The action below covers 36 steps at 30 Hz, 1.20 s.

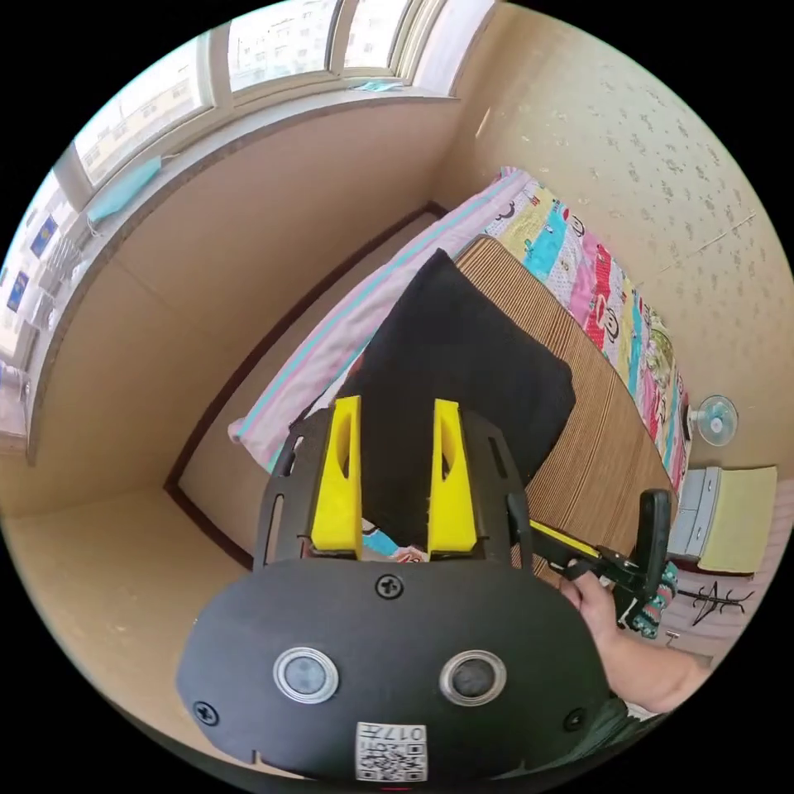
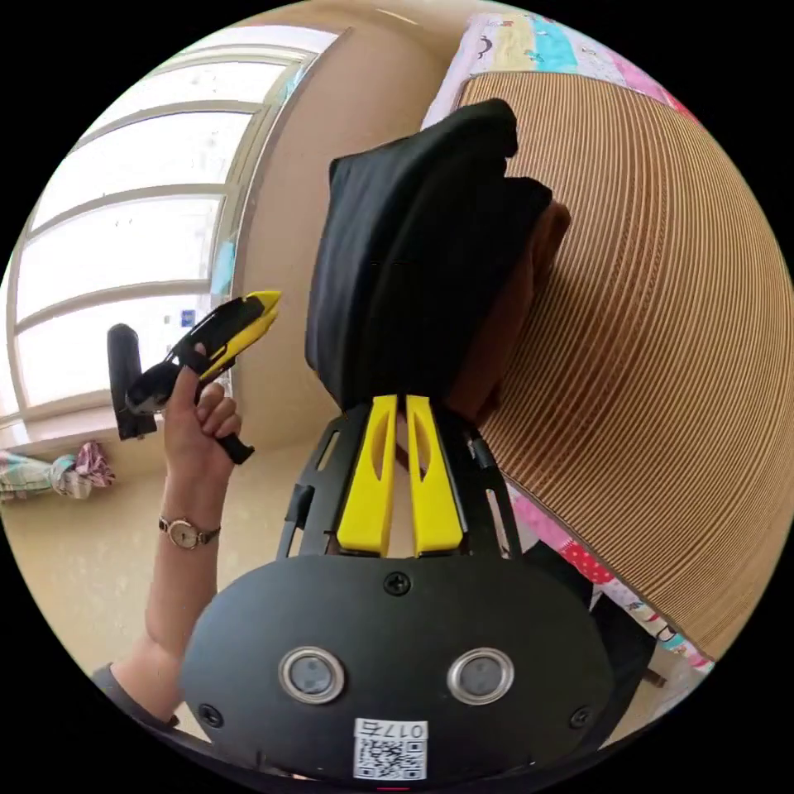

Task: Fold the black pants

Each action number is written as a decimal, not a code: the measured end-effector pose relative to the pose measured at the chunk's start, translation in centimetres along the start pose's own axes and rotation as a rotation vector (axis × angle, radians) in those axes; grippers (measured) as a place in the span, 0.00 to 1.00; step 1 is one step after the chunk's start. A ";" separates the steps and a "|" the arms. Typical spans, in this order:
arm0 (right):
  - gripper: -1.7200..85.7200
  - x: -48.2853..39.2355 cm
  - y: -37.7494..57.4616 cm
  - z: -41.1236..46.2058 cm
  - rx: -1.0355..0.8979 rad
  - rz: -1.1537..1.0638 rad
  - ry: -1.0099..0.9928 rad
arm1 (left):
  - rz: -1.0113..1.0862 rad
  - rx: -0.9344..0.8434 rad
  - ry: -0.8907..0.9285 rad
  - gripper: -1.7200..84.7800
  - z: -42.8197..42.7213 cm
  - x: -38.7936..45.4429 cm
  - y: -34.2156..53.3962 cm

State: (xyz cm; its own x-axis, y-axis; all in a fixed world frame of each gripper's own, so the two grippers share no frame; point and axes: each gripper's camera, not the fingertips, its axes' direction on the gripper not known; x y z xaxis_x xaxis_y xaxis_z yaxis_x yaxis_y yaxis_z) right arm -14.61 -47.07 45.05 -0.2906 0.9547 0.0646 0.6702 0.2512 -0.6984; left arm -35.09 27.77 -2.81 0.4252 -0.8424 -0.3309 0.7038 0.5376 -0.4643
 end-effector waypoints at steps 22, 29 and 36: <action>0.02 28.4 41.0 -18.8 0.415 0.716 0.340 | -0.258 0.300 0.169 0.08 6.0 8.1 17.0; 0.02 31.1 50.1 -10.3 0.337 0.866 0.379 | -0.134 0.429 0.436 0.08 3.7 19.2 18.1; 0.03 38.0 55.7 -8.6 0.390 0.968 0.350 | 0.284 0.417 0.388 0.06 6.4 41.3 27.0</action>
State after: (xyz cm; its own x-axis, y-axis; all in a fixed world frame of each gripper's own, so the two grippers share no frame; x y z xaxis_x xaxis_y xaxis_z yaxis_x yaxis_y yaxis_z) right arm 17.55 4.55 14.70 0.4924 0.7286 -0.4761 0.2300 -0.6365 -0.7362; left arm 5.11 7.27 -23.77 0.4458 -0.5527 -0.7041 0.7895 0.6135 0.0183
